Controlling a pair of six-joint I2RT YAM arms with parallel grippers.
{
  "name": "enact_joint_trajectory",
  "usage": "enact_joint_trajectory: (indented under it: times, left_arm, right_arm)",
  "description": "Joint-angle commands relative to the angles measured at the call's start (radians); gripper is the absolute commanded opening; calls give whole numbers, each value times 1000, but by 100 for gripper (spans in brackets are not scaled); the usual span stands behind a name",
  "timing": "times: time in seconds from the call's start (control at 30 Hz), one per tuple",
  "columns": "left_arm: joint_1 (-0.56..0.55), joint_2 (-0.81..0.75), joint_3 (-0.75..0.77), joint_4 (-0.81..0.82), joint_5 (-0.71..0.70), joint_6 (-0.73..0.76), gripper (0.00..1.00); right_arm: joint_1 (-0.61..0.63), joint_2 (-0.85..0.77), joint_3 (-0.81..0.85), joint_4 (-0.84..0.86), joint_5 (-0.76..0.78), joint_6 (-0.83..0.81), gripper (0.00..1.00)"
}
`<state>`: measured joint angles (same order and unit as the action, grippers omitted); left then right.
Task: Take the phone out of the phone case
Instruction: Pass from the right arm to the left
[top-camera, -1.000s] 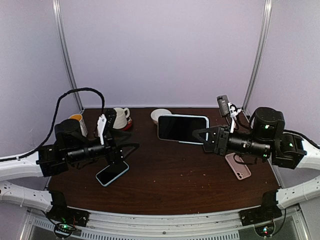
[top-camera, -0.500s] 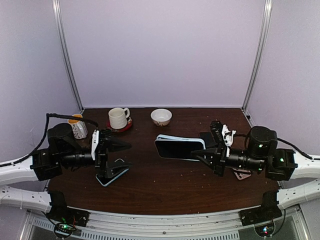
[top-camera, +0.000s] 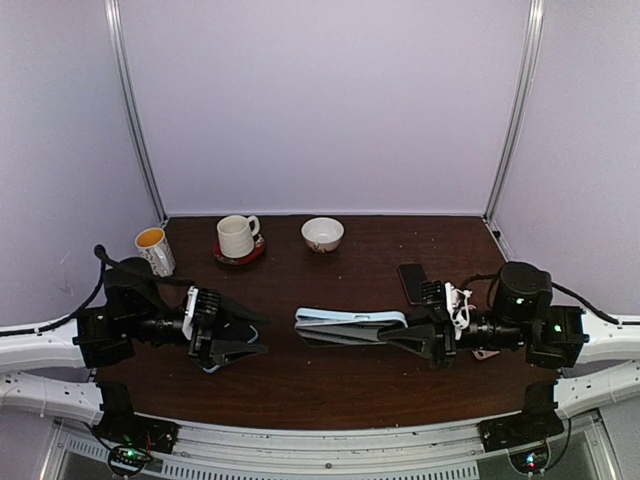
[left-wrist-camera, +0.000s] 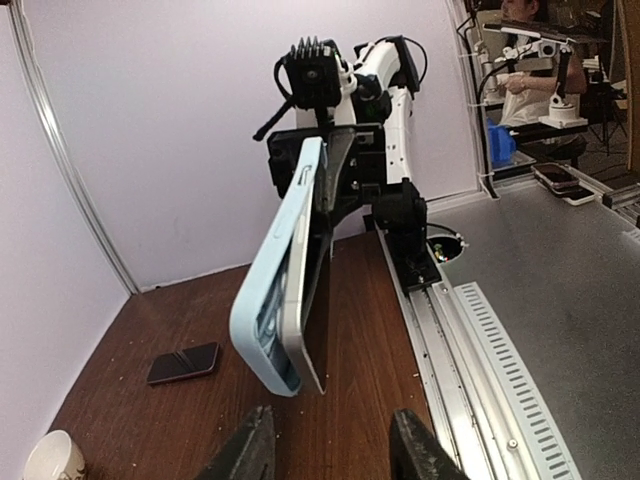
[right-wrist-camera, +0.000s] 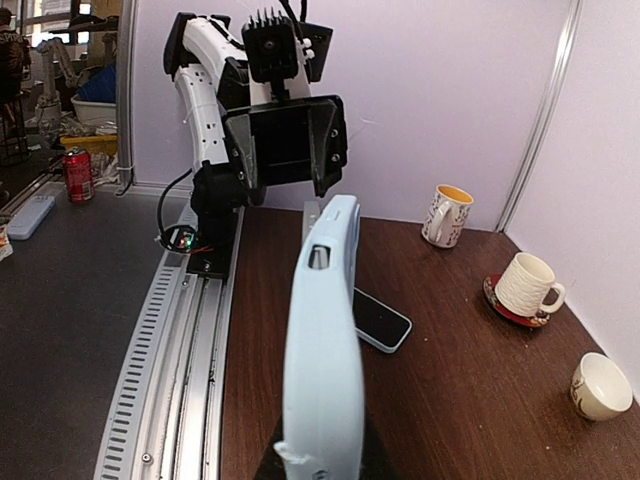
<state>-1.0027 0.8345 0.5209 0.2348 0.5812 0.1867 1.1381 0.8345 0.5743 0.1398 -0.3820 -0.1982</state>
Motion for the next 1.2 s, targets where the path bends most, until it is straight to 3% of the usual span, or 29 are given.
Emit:
enact_joint_trajectory:
  times: [0.0,0.37,0.83,0.93,1.17]
  left_arm:
    - [-9,14,-22,151,84,-3,42]
    - [-70,58,-19,255,94,-36,33]
    - [-95,154,9,311,94,-49,34]
    - [-106,180,22,333,99,-50,37]
    - [-133,238,43,390,74,-51,56]
  right_arm:
    - [-1,-26,9,164,-80,-71,0]
    - [1,13,33,180,-127,-94,0]
    - [18,45,57,190,-165,-74,0]
    - [22,55,63,195,-169,-71,0]
    - [28,71,69,272,-183,-44,0]
